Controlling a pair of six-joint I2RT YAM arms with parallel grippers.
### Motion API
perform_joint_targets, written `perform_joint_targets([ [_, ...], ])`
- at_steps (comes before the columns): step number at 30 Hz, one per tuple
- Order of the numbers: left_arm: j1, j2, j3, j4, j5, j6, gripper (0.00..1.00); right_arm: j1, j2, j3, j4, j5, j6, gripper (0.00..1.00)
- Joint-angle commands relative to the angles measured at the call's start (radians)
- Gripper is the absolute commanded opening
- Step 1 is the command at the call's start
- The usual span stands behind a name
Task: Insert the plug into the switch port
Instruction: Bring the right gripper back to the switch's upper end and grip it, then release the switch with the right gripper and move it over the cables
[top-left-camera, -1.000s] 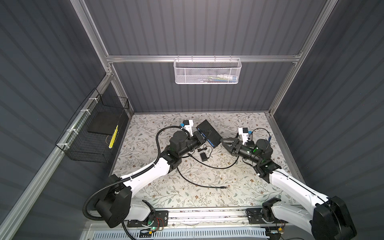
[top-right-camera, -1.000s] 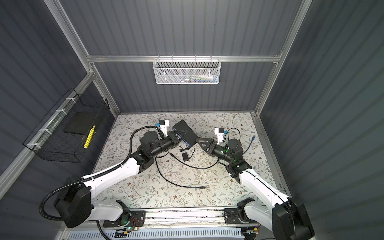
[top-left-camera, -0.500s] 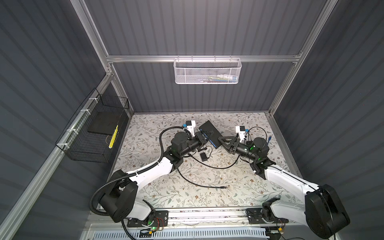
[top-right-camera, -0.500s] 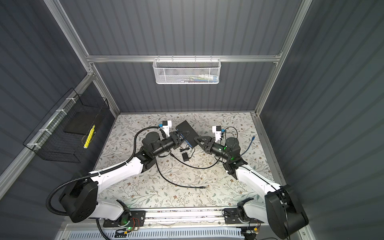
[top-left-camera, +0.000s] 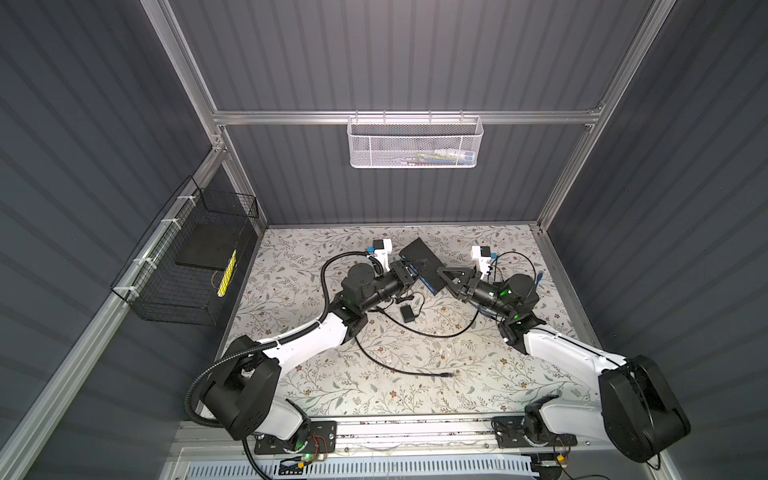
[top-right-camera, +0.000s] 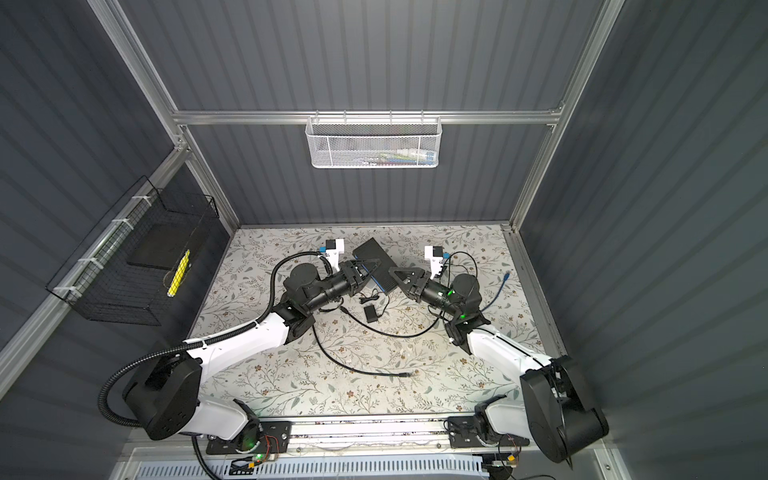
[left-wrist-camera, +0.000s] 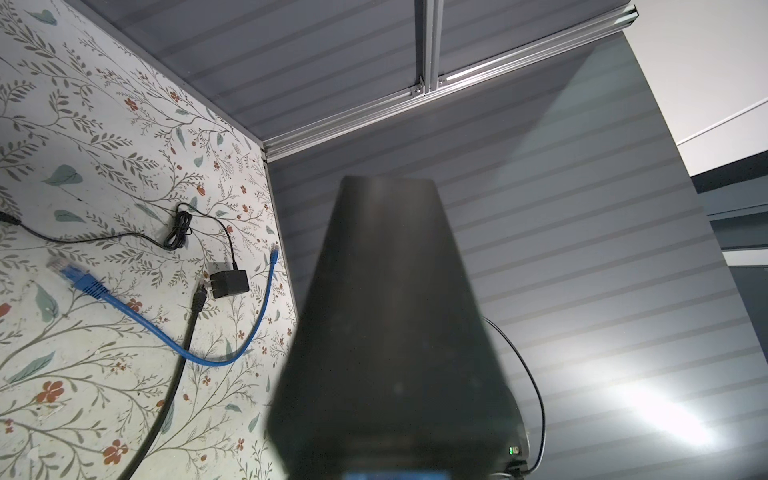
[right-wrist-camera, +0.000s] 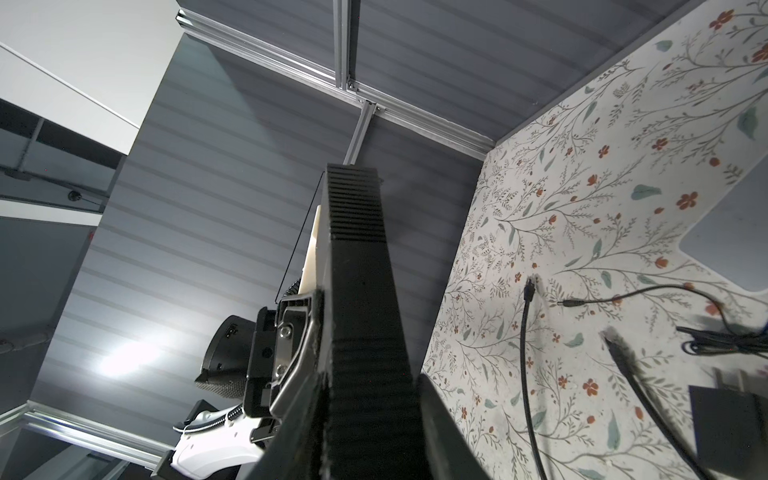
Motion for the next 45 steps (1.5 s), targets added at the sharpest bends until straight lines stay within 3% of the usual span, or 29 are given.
perform_joint_targets([
  [1,-0.007,-0.005,0.019,0.005,-0.022,0.027,0.35,0.032,-0.025,0.02,0.012,0.004,-0.055,0.14],
  [7,-0.008,0.021,0.024,0.044,-0.037,0.002,0.47,0.094,-0.022,0.019,0.01,0.096,-0.091,0.12],
  [10,-0.008,0.034,0.022,0.071,-0.037,-0.013,0.47,0.109,-0.006,0.005,0.073,0.132,-0.067,0.11],
  [12,-0.009,0.035,0.019,0.084,-0.041,-0.019,0.45,0.112,0.005,-0.01,0.115,0.152,-0.05,0.1],
  [14,-0.007,0.036,0.017,0.095,-0.038,-0.02,0.36,0.115,0.01,-0.02,0.134,0.16,-0.045,0.1],
  [20,-0.009,0.024,0.013,0.084,-0.043,-0.021,0.32,0.111,-0.025,-0.049,0.11,0.21,-0.077,0.1],
  [25,-0.007,-0.007,-0.012,0.071,-0.069,-0.021,0.48,0.109,-0.046,-0.036,0.079,0.251,-0.11,0.1],
  [29,-0.008,-0.031,-0.031,0.074,-0.085,-0.022,0.68,0.102,-0.048,-0.031,0.083,0.276,-0.116,0.09],
  [39,-0.007,-0.001,-0.018,0.09,-0.08,-0.014,0.65,0.105,0.006,-0.018,0.165,0.234,-0.061,0.08],
  [45,-0.008,0.043,-0.002,0.139,-0.065,-0.032,0.54,0.124,0.038,-0.01,0.223,0.219,-0.032,0.08],
])
